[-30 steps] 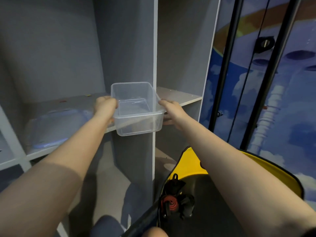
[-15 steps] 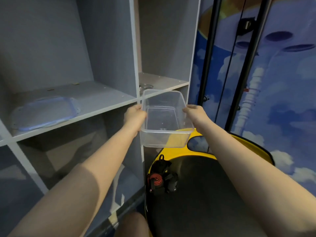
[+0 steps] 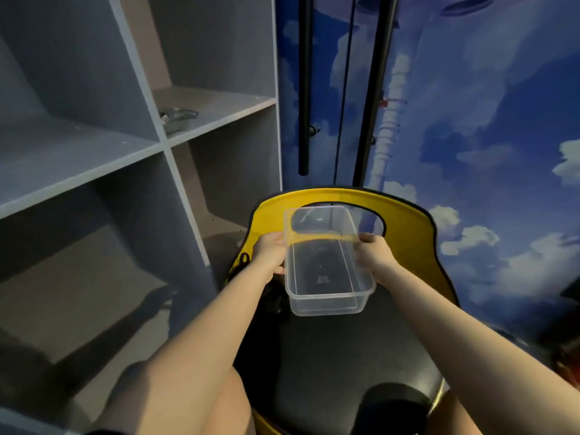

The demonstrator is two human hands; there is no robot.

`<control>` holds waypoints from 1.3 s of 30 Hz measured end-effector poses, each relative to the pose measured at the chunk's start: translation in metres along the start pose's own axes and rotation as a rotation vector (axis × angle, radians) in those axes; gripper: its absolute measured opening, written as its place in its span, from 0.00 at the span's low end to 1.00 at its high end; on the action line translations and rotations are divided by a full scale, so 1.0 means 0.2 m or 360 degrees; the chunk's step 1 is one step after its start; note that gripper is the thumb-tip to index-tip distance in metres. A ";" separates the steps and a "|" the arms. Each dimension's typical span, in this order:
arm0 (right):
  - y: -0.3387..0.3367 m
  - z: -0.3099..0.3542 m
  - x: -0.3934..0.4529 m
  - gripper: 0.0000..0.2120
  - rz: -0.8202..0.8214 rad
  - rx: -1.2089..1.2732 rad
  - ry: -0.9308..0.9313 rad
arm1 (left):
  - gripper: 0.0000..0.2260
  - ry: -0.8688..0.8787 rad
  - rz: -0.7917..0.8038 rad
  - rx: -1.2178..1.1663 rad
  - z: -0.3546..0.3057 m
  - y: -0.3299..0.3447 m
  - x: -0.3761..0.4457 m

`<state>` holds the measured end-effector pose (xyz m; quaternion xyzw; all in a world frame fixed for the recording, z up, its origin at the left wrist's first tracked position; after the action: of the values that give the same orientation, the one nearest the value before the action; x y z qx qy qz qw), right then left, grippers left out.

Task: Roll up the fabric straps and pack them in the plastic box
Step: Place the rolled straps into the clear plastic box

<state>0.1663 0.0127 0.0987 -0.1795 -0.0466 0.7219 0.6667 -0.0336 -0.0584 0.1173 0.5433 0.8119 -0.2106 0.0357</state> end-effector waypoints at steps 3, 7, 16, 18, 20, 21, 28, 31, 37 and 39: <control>-0.02 -0.19 0.01 0.16 -0.0073 0.0058 0.0110 | 0.18 -0.0071 0.0065 0.0034 0.11 0.13 0.05; -0.03 -0.43 0.03 0.17 -0.0107 0.0026 0.0240 | 0.22 -0.0165 0.0090 0.0103 0.26 0.25 0.09; -0.03 -0.70 0.01 0.19 -0.0072 -0.0007 0.0414 | 0.23 -0.0282 0.0156 0.0250 0.51 0.42 0.15; -0.02 -0.75 0.01 0.19 -0.0051 -0.0006 0.0430 | 0.23 -0.0298 0.0168 0.0258 0.55 0.44 0.15; -0.02 -0.79 0.01 0.20 -0.0046 -0.0004 0.0443 | 0.23 -0.0315 0.0186 0.0272 0.58 0.46 0.16; -0.02 -0.80 0.01 0.20 -0.0040 0.0000 0.0451 | 0.24 -0.0319 0.0201 0.0279 0.60 0.47 0.16; -0.01 -0.81 -0.01 0.20 -0.0023 -0.0058 0.0420 | 0.26 -0.0255 0.0295 0.0329 0.66 0.47 0.18; 0.00 -0.68 0.00 0.20 -0.0127 -0.0314 0.0116 | 0.24 -0.0061 0.0258 0.0609 0.64 0.40 0.23; 0.42 -0.41 0.01 0.24 0.0425 -0.0661 -0.0585 | 0.26 0.0396 0.0062 0.1350 0.55 0.10 0.31; 0.61 -0.36 0.00 0.28 0.0676 -0.0834 -0.0722 | 0.33 0.0336 0.0227 0.1669 0.60 0.04 0.34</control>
<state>0.0747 -0.0121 -0.0065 -0.1852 -0.3368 0.8286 0.4071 -0.0736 -0.0425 -0.0130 0.5603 0.5580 -0.5292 -0.3078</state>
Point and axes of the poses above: each hand's wrist, its own x-axis towards the middle knuckle, its own y-axis out of the palm, z = x × y, the point moved 6 cm from there along x, towards the middle knuckle, and after that the axes turned 5 degrees about x, right-handed, at the moved point
